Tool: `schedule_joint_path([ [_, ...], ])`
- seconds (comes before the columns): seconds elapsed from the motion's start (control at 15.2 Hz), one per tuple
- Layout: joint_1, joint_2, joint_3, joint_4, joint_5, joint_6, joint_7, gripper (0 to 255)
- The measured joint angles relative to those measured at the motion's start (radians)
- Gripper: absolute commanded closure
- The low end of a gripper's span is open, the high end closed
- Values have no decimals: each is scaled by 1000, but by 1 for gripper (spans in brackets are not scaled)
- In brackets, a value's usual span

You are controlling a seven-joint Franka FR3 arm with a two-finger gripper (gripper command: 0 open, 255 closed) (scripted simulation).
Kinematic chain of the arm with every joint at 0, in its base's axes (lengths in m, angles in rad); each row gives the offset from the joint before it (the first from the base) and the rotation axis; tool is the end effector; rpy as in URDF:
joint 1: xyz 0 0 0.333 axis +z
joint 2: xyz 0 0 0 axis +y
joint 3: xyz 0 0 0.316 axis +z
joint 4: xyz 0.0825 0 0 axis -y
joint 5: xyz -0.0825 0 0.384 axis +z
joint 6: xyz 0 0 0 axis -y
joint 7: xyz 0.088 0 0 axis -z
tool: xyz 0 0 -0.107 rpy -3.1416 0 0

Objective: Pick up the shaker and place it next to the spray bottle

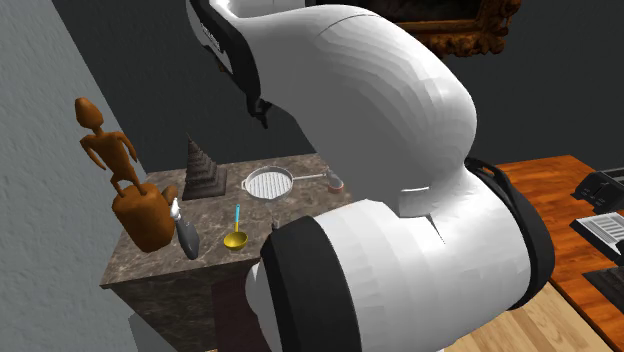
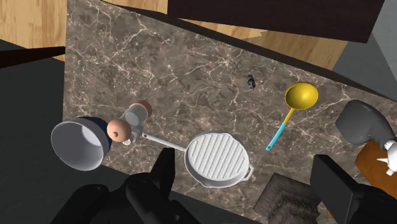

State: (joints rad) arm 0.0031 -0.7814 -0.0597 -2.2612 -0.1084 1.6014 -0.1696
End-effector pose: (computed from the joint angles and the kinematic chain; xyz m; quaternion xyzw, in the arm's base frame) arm 0.3103 -0.0363 0.6365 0.9957 0.0621 0.0564 0.0393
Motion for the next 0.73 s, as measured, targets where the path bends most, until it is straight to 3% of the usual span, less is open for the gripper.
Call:
schedule_joint_path([
  [0.26,-4,25,-37,-26,-14,50,-36,0],
  [0.73,-12,183,-164,-54,-44,232,-163,0],
])
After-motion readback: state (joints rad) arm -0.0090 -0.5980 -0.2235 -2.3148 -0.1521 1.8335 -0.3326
